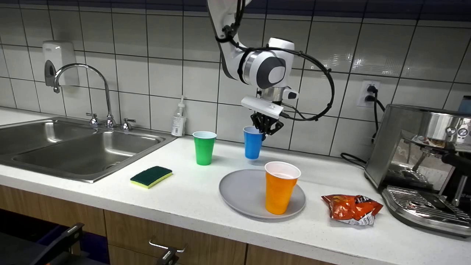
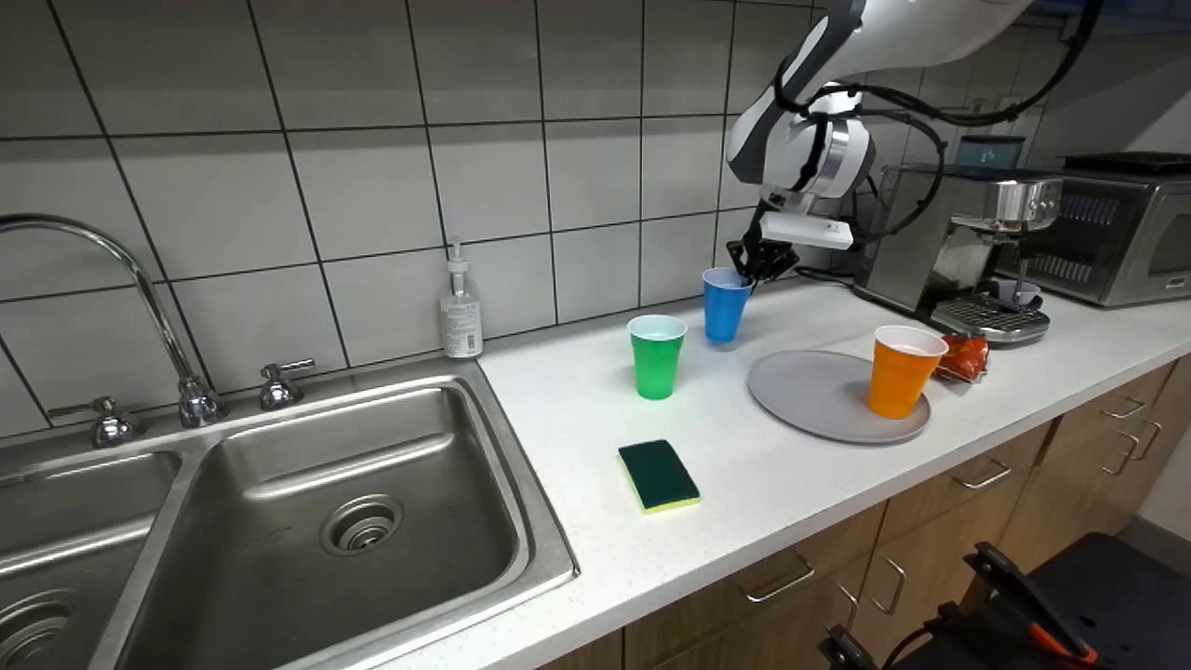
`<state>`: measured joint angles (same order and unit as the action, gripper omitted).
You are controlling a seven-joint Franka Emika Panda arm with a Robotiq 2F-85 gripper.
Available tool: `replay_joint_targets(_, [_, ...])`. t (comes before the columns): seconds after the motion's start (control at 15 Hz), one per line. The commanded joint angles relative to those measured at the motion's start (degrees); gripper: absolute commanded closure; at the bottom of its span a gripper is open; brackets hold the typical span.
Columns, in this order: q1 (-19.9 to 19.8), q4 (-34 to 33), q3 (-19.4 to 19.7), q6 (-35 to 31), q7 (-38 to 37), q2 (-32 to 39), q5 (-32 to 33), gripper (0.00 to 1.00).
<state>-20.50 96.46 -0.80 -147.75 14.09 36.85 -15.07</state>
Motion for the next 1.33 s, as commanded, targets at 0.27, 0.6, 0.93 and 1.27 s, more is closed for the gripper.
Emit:
replay_joint_targets(0.27, [-3.7, 7.7, -1.5, 2.5, 6.3, -7.8, -3.3, 0.99])
replay_joint_targets(0.6, [-5.3, 10.8, -1.2, 5.5, 12.0, -10.9, -4.0, 0.99])
replay_joint_targets(0.93, [-6.3, 13.4, 0.2, 8.4, 17.8, -12.8, -3.8, 0.99])
replay_joint_targets(1.27, [-6.0, 14.4, 1.8, 6.5, 18.9, -12.0, -3.3, 0.99])
